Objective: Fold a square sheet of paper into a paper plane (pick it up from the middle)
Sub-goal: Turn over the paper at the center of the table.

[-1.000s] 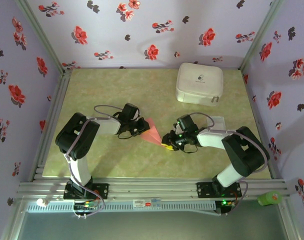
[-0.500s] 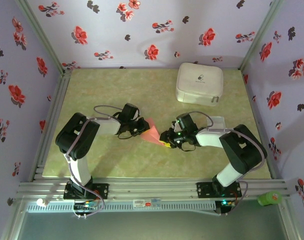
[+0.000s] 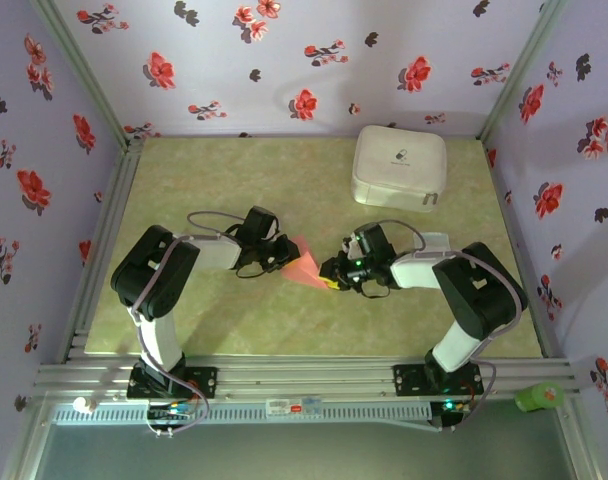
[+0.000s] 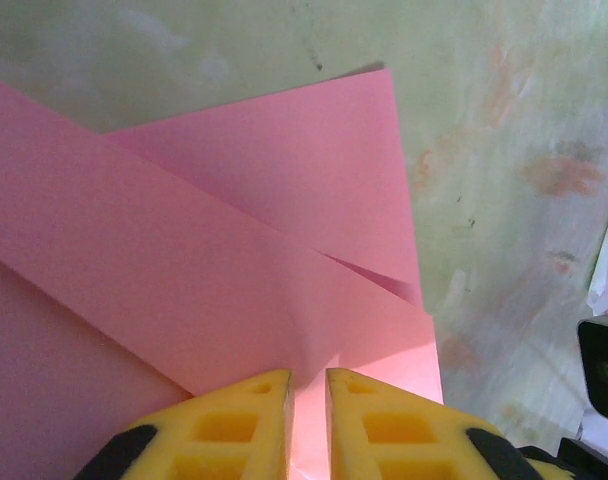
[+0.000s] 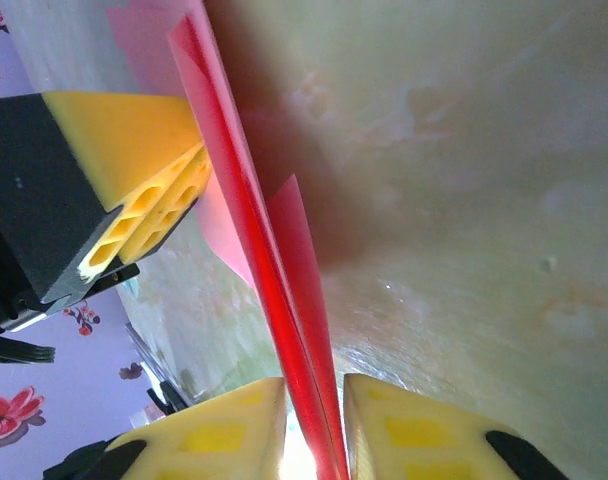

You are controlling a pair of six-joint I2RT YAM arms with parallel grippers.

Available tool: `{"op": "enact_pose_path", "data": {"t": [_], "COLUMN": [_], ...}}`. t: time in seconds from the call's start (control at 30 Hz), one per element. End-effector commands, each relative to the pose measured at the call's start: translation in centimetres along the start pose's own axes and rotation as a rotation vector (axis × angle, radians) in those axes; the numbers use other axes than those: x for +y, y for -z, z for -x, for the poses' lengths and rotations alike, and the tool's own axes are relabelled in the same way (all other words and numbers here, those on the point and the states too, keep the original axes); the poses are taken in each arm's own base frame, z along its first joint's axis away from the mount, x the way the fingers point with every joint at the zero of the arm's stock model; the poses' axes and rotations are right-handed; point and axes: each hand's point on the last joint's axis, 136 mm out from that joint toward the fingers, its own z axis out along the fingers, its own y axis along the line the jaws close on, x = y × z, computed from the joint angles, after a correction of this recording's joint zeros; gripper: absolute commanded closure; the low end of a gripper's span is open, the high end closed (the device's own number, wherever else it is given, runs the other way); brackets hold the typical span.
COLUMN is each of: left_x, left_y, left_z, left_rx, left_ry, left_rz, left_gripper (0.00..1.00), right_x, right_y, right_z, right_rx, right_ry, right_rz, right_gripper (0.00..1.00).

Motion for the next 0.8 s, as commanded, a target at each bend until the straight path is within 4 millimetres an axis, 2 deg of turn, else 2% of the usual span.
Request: {"op": "enact_pose_path", "data": {"t": [0.0, 0.1, 0.3, 0.4, 0.53, 0.7, 0.77], "left_x": [1.0, 0.3, -3.3, -5.3, -6.9, -7.8, -7.7], "left_y": [0.1, 0.6, 3.3, 5.6, 9.3, 13.9, 15.6], "left_z": [-0.3, -0.1, 1.0, 1.8, 2.8, 3.7, 4.0], "left_rx": [0.008, 0.0, -0.059, -0.119, -0.229, -0.378, -0.441], "left_ry": [0.026, 0.018, -0.045, -0.097, -0.173, -0.262, -0.28], "left_rz": [0.029, 0.011, -0.068, -0.101, -0.097, -0.073, -0.061], "left_gripper": [0.81, 0.8, 0.72, 0.69, 0.63, 0.59, 0.61], "right_x": [0.1, -0.2, 0.4, 0.8, 1.5, 2.8, 3.3], "right_y": [0.0, 0.0, 0.6, 1.4, 3.2, 6.3, 7.9], "right_z": [0.2, 0.1, 0.2, 0.5, 1.2, 2.7, 3.4], "right_rx": [0.003, 0.003, -0.011, -0.042, -0.091, -0.193, -0.238], "right_ry": [0.021, 0.025, 0.059, 0.11, 0.23, 0.405, 0.478], "right_rz": [0.022, 0.018, 0.03, 0.005, -0.089, -0.221, -0.291], "right_gripper": [0.83, 0.89, 0.94, 0.96, 0.97, 0.97, 0.97]}}
